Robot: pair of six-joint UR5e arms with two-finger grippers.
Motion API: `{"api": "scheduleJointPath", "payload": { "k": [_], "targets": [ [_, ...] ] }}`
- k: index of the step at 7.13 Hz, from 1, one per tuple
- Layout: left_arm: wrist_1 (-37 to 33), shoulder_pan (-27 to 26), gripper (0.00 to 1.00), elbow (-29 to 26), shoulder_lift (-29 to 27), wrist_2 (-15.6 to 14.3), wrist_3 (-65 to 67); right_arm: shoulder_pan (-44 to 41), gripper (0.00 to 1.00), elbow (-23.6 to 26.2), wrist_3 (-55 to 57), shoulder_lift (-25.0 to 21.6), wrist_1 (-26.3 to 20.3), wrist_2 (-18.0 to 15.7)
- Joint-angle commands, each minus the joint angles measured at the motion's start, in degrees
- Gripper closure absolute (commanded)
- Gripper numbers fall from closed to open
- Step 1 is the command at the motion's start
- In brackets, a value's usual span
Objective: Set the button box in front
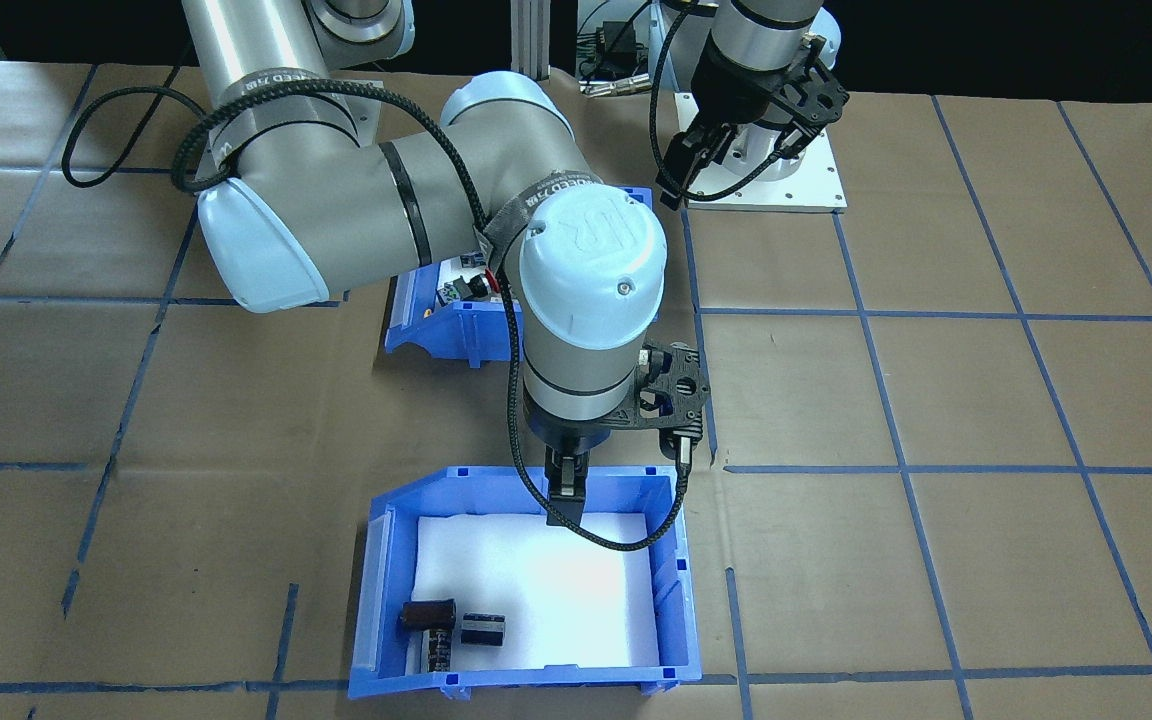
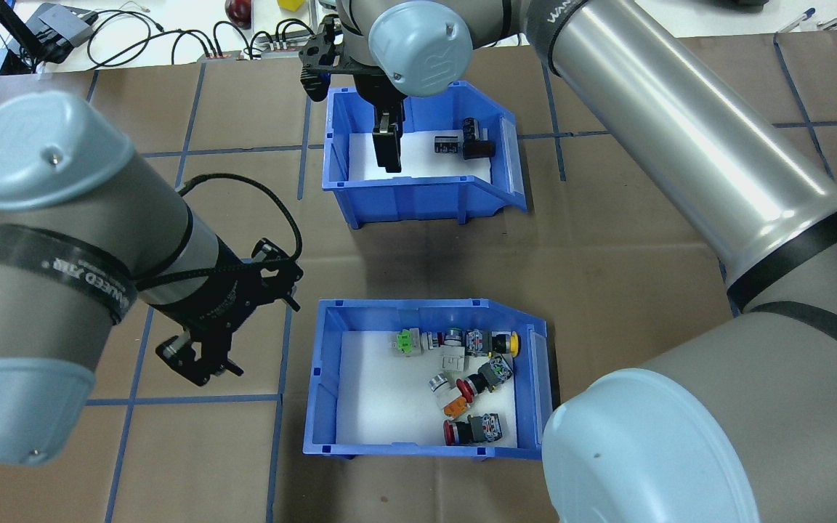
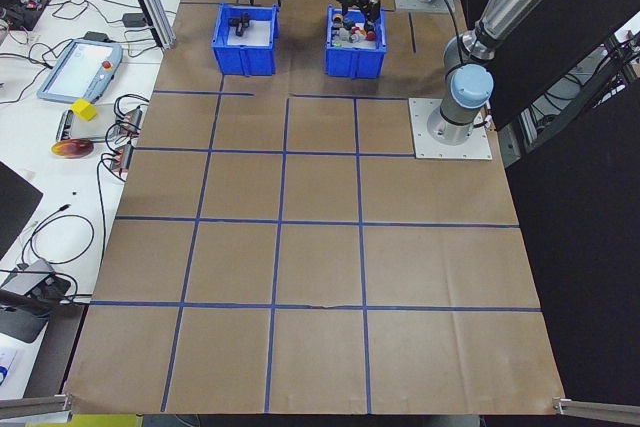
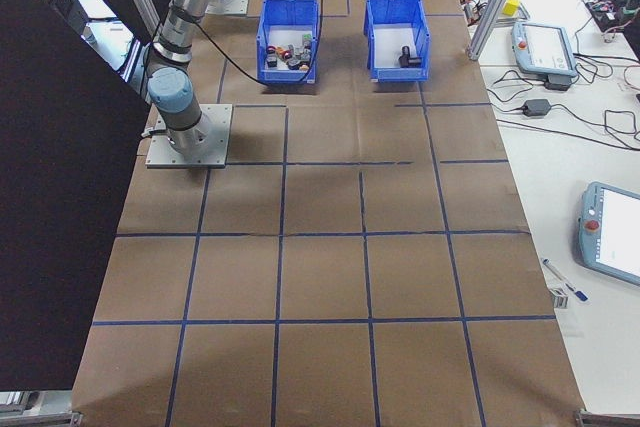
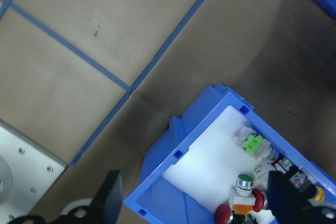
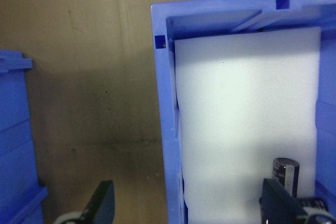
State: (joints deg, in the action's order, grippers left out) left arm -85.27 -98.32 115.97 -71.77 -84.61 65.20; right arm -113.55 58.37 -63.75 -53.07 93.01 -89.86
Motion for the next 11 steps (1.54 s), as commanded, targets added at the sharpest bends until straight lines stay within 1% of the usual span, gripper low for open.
{"api": "scheduleJointPath", "payload": {
  "k": [1,2,3,4,5,7,8,10,11],
  "targets": [
    [7.3,-8.2,0.04,8.4,3.1,0.9,29.1,-0.3,0.0,2.3,-1.9,1.9,0.5,-0.1],
    [9.7,-12.6,0.02,10.9,2.9,0.7,37.5,-0.3,0.0,4.8,-2.0,2.1,2.3,-0.5],
    [13.5,-16.3,0.01,14.5,2.9,0.6,44.0,-0.3,0.0,7.7,-2.0,2.2,8.4,-0.6],
    [18.0,-17.7,0.01,17.1,3.0,0.6,46.5,-0.4,0.0,10.8,-1.9,2.2,13.9,-0.6],
    [18.2,-18.2,0.01,18.0,3.2,0.6,47.7,-0.3,0.04,12.9,-1.9,2.1,15.8,-0.5],
    [18.3,-18.8,0.01,18.1,2.9,0.7,48.3,-0.3,0.5,12.9,-2.0,1.8,15.8,-0.8],
    [18.2,-18.9,0.01,18.2,2.8,0.7,48.6,-0.4,0.69,12.8,-1.9,1.6,15.8,-0.8],
    [18.3,-19.8,0.01,18.2,2.8,0.5,50.7,-0.4,0.88,11.5,-1.9,0.1,15.7,-1.3],
    [19.4,-20.0,0.01,18.2,2.4,0.5,50.9,-0.3,0.93,11.0,-2.0,-1.1,15.5,-2.2]
  ]
}}
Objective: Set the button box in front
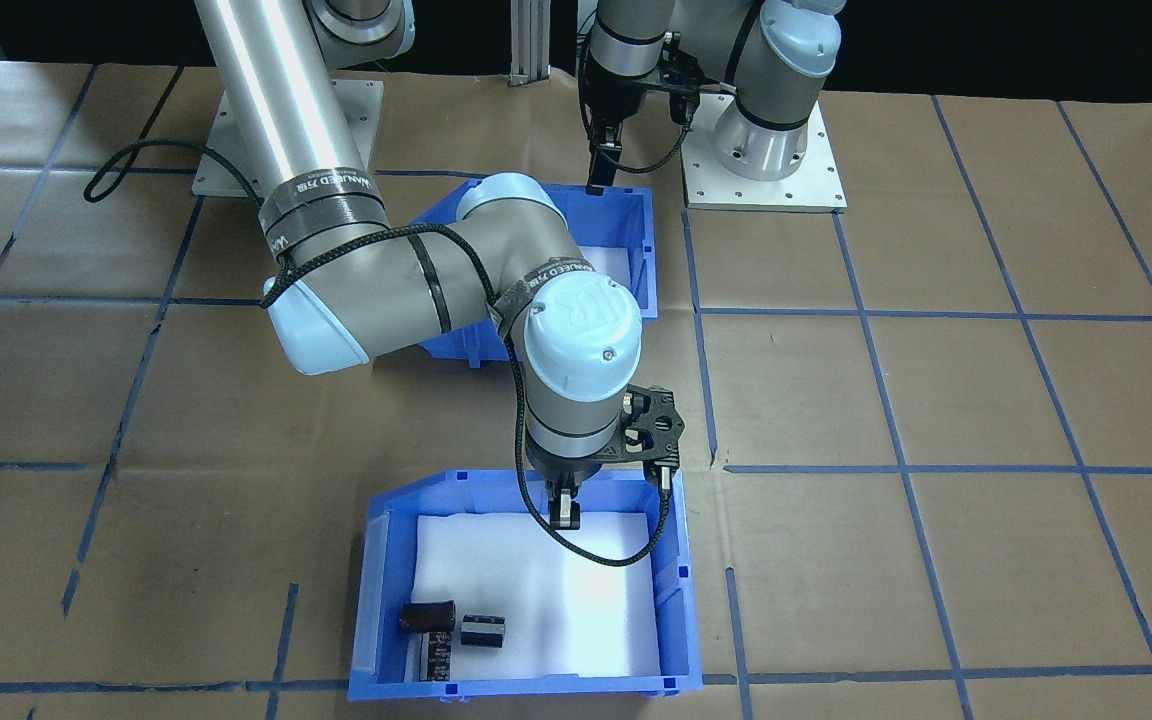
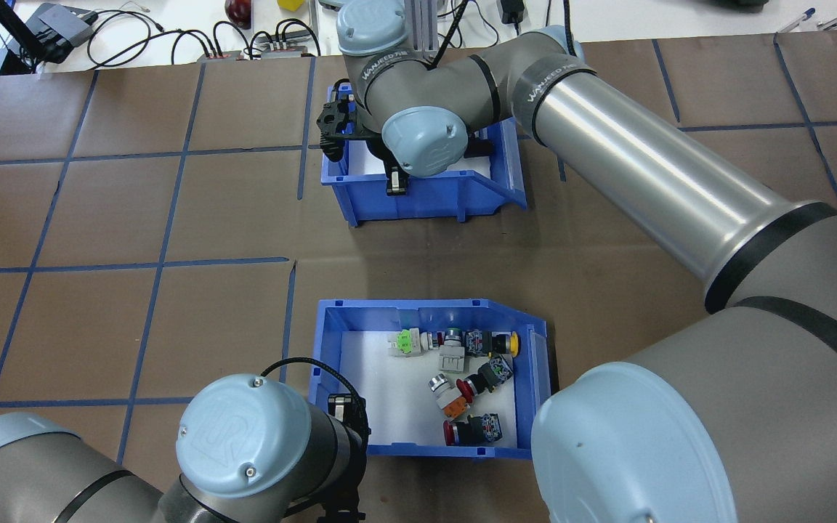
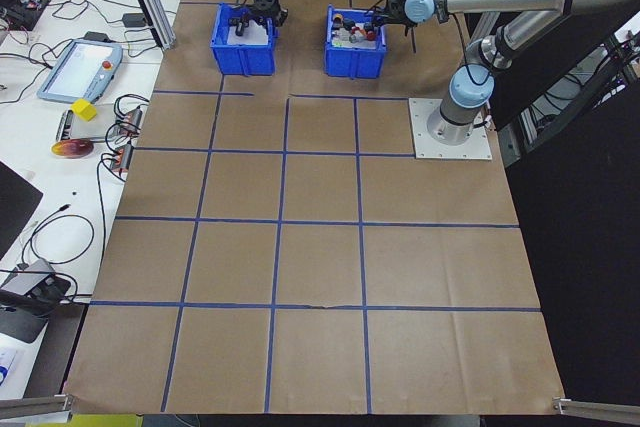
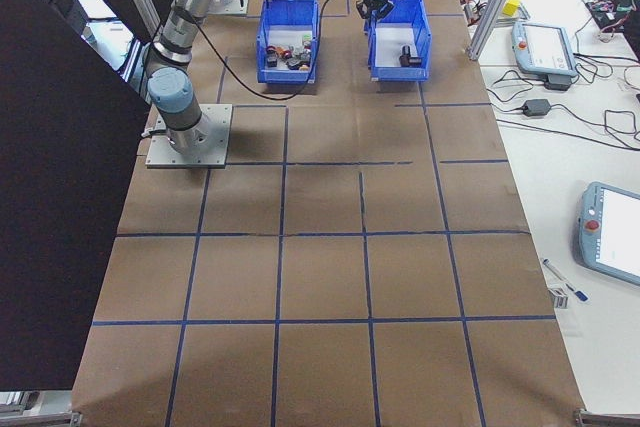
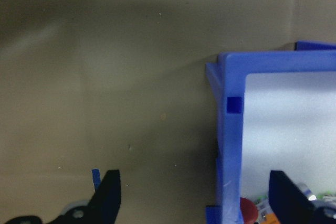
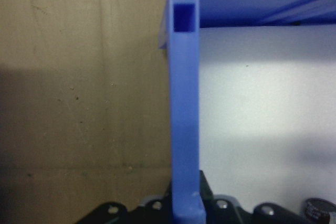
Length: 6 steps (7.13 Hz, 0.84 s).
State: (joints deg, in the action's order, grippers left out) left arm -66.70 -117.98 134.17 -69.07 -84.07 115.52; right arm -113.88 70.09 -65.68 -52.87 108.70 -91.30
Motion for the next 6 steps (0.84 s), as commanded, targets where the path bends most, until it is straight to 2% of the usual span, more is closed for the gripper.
{"api": "scheduleJointPath", "payload": {
  "k": [1,2,4,5,6],
  "targets": [
    [5.0,-0.3,0.01,-0.1,-2.9,0.3,1.3,0.5,0.94,-0.9,-0.2,-2.5,-0.5,-1.6],
    [10.0,-0.9,0.02,-0.2,-7.0,0.3,2.9,1.9,0.94,-0.7,-1.5,-3.9,-0.6,-2.1],
    [15.4,-5.2,0.07,-0.3,-13.4,0.1,7.3,7.8,0.95,0.7,-10.7,-6.9,-2.2,-7.3],
    [17.9,-5.7,0.13,-0.3,-15.8,-0.3,7.6,11.5,0.95,1.7,-14.4,-8.4,-2.6,-7.6],
    [19.2,-5.9,0.34,-0.3,-17.2,-0.1,10.5,15.9,0.95,3.5,-18.9,-10.4,-2.6,-7.5]
  ]
}}
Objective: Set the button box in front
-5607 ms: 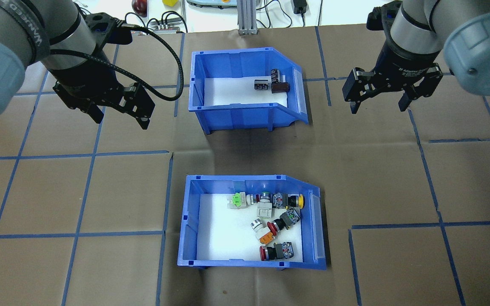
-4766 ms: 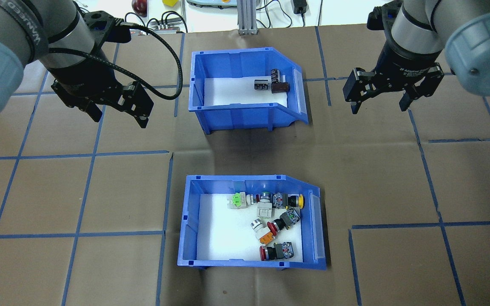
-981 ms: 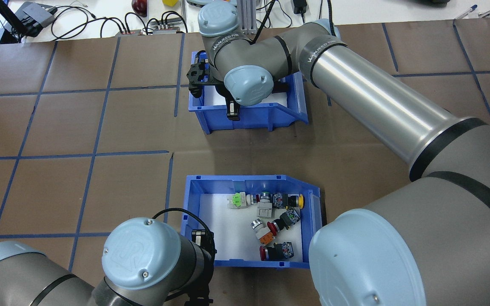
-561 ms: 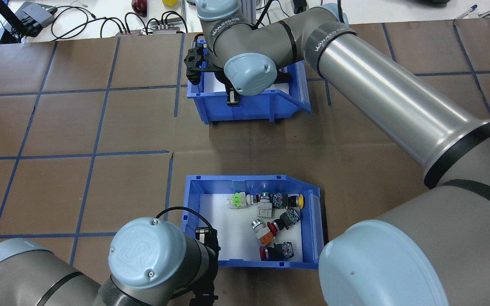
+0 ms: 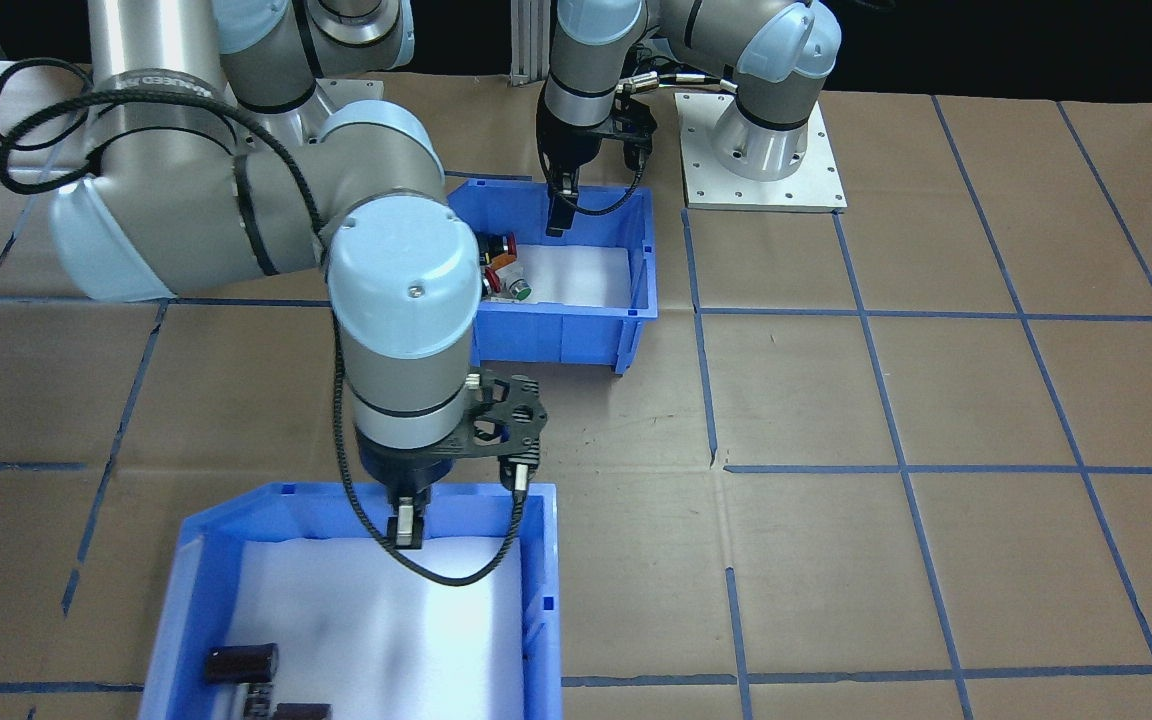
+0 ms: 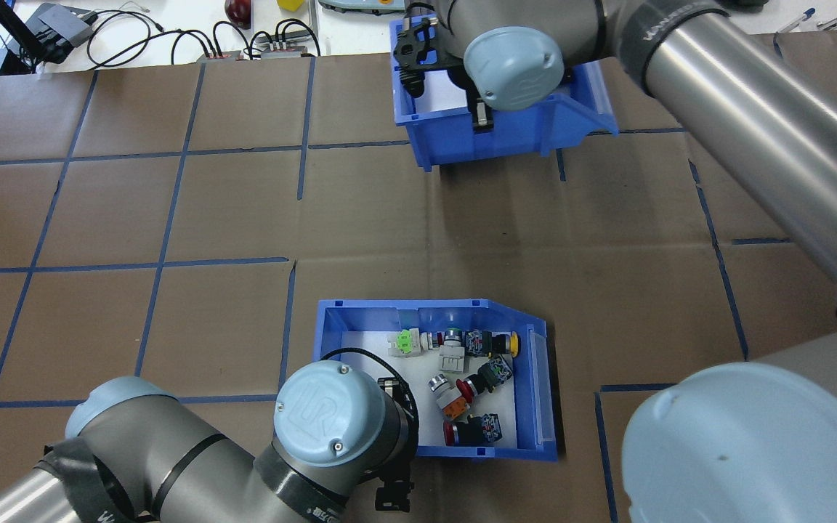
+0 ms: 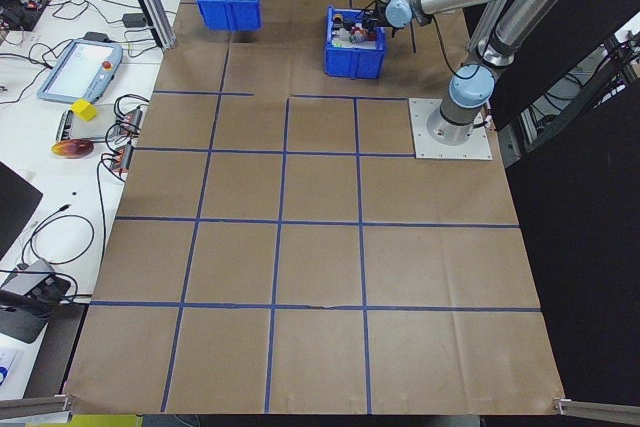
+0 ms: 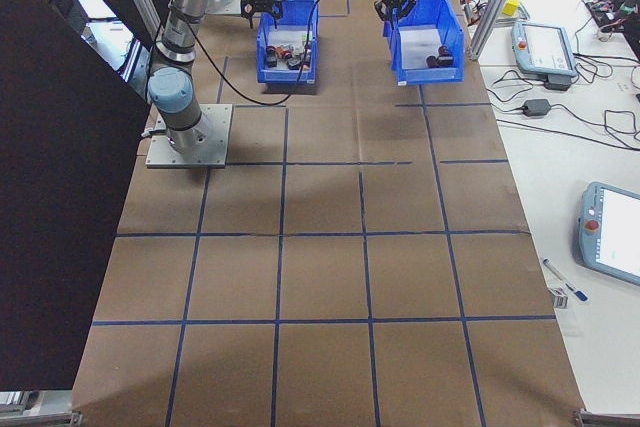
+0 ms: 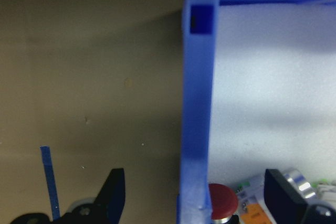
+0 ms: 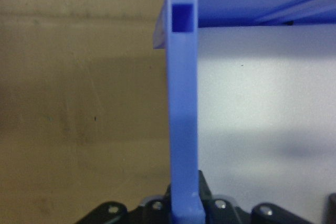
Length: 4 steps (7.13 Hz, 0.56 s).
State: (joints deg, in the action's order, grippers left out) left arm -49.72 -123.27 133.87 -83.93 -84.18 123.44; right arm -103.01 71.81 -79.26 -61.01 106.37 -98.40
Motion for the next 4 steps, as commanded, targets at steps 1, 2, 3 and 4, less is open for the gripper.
{"api": "scheduleJointPath", "payload": {
  "k": [1,2,3,4],
  "targets": [
    [3.0,-0.7,0.59,0.0,-2.6,0.0,2.9,8.8,0.95,3.8,-9.8,-4.1,-0.2,-0.3],
    [5.1,-0.7,0.81,0.4,-1.8,-0.2,3.2,12.4,0.95,5.9,-13.8,-6.0,-0.1,-0.1],
    [6.3,-0.7,0.96,0.4,-1.9,-0.4,3.3,15.4,0.95,8.4,-16.9,-8.5,0.0,0.5],
    [6.3,-0.7,1.0,0.4,-1.1,-1.0,3.0,17.7,0.95,11.7,-18.4,-11.1,0.0,0.8]
  ]
}}
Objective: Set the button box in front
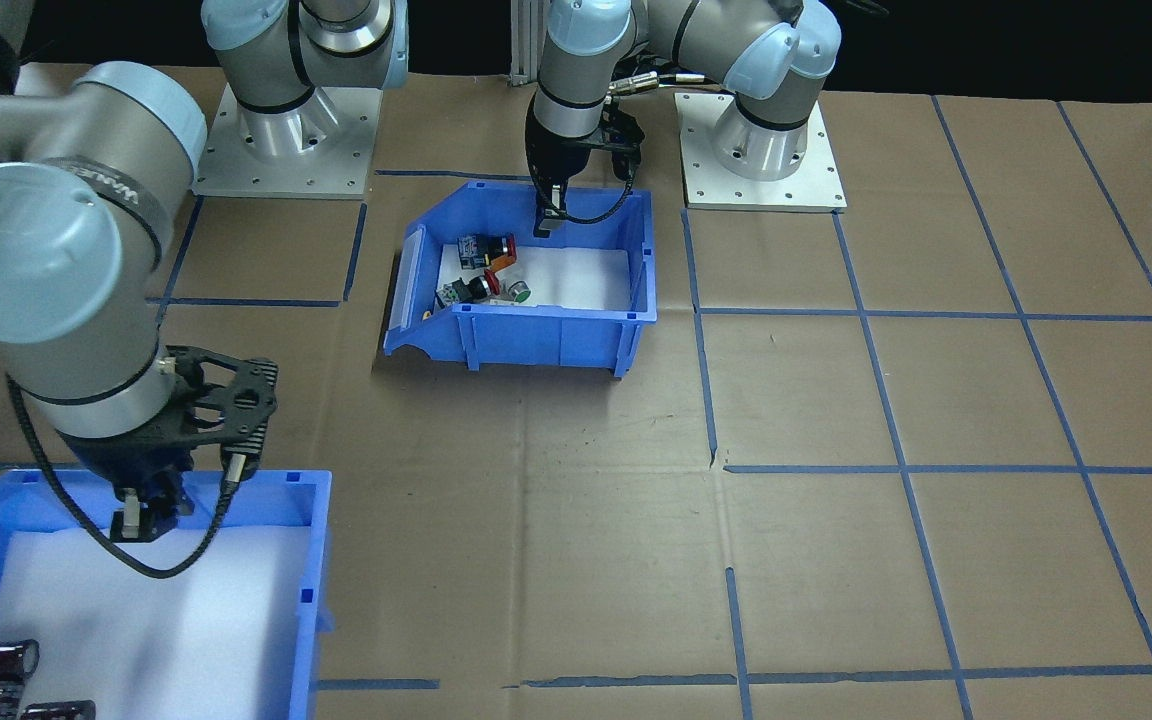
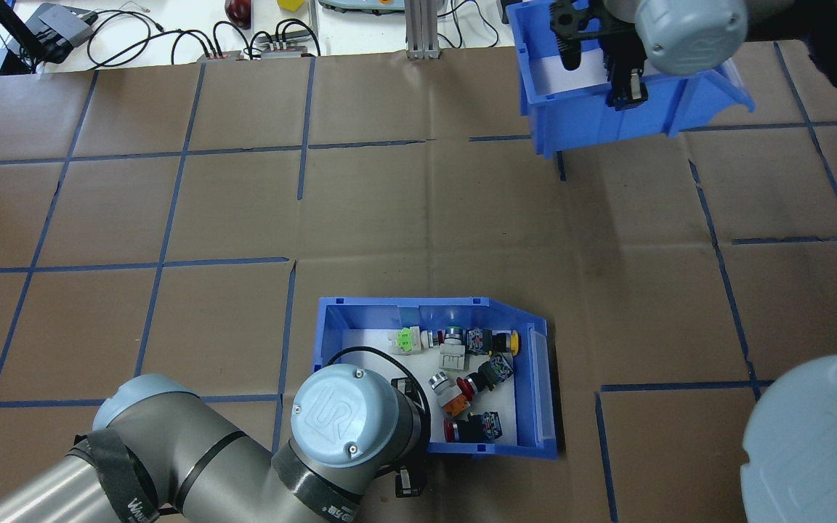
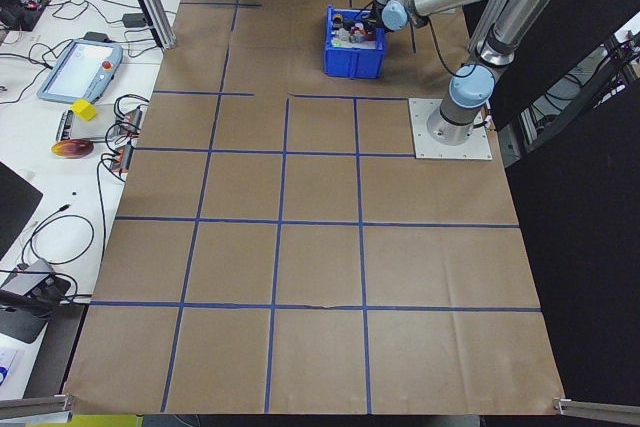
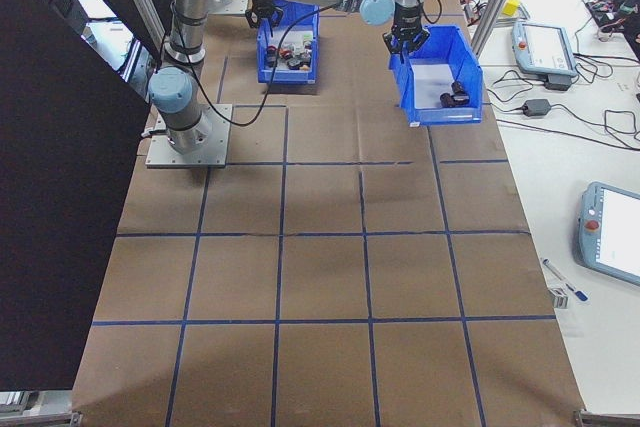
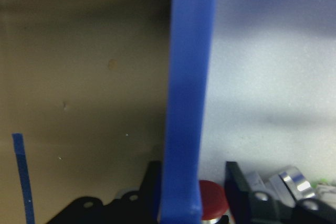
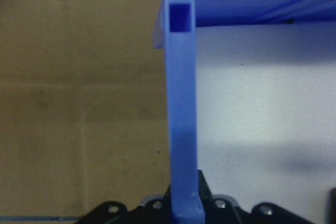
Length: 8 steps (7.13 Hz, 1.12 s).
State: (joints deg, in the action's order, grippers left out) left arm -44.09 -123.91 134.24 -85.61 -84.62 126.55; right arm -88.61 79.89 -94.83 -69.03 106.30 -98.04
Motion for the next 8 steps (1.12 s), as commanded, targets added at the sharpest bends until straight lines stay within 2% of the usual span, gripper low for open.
{"api": "scheduleJointPath", "payload": {
  "k": [1,2,3,4,5,6,7,8],
  "targets": [
    [0.7,0.2,1.0,-0.6,1.4,-6.6,-1.4,5.4,0.95,8.0,-4.2,-6.3,0.4,1.3],
    [0.1,1.2,1.0,-2.3,2.5,-8.1,-6.9,8.0,0.95,12.9,-4.5,-9.9,0.8,3.5],
    [-4.3,4.6,1.0,-6.0,2.7,-8.1,-11.6,10.9,0.95,17.7,-6.6,-13.5,0.9,5.3],
    [-7.3,9.8,1.0,-9.6,1.9,-6.9,-16.4,12.4,0.95,21.8,-7.6,-16.6,1.1,5.6],
    [-7.9,13.9,1.0,-12.7,0.0,-3.1,-19.7,12.3,0.95,25.3,-7.7,-19.4,1.2,5.6],
    [-7.9,17.0,1.0,-15.8,-3.0,-1.2,-23.2,12.4,0.95,28.0,-7.8,-21.6,1.5,5.6],
    [-7.8,18.7,1.0,-21.6,-8.5,0.9,-24.2,12.5,0.95,30.0,-9.7,-23.5,1.6,5.6],
    [-7.8,18.7,1.0,-28.3,-15.5,1.0,-24.6,12.6,0.95,31.4,-9.9,-24.6,1.6,5.5]
  ]
}}
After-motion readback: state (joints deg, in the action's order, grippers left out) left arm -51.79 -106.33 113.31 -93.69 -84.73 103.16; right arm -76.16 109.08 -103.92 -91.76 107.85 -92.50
